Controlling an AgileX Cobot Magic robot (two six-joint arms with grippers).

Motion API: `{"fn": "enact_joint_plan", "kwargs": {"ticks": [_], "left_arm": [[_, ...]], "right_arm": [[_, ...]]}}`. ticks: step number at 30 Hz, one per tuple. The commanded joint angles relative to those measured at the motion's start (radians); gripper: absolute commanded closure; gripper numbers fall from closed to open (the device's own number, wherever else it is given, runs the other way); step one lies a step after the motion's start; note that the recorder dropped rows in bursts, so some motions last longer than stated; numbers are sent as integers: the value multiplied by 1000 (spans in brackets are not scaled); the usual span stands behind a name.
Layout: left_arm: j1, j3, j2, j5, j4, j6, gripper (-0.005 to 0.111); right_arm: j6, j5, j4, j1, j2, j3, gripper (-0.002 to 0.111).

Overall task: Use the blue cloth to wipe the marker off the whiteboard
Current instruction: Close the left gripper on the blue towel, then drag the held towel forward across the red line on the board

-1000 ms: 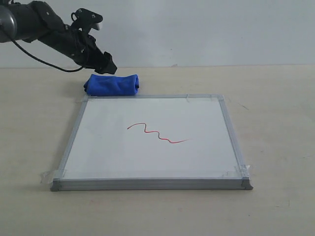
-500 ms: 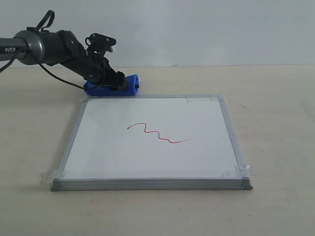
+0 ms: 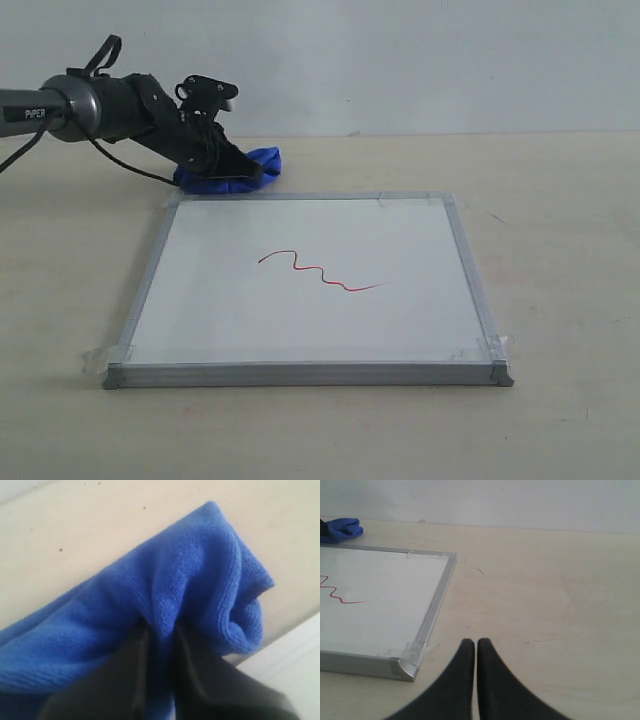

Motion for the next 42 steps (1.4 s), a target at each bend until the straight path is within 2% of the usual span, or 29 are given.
{"fn": "enact_joint_plan", "kwargs": {"ticks": [1, 5, 13, 20, 25, 29, 33, 38, 42], "left_arm": [[-1, -91, -26, 63, 4, -41, 102], [-1, -167, -98, 157, 9, -41, 102], [-10, -202, -246, 639, 18, -49, 102], [-86, -130, -265, 746, 76, -76, 102], [-165, -19, -265, 722, 230, -76, 102], [-197, 106, -265, 569, 269, -76, 102], [-199, 211, -255, 404, 224, -76, 102], [-199, 316, -207, 296, 199, -73, 102], [-218, 400, -194, 161, -26, 12, 102]], "right_arm": [[-4, -6, 0, -3, -5, 0, 109], [-4, -6, 0, -3, -5, 0, 109], [-4, -6, 0, -3, -5, 0, 109], [-4, -6, 0, -3, -5, 0, 109], [-4, -6, 0, -3, -5, 0, 109], [-4, -6, 0, -3, -5, 0, 109], [-4, -6, 0, -3, -5, 0, 109], [-4, -6, 0, -3, -5, 0, 109], [-4, -6, 0, -3, -5, 0, 109]]}}
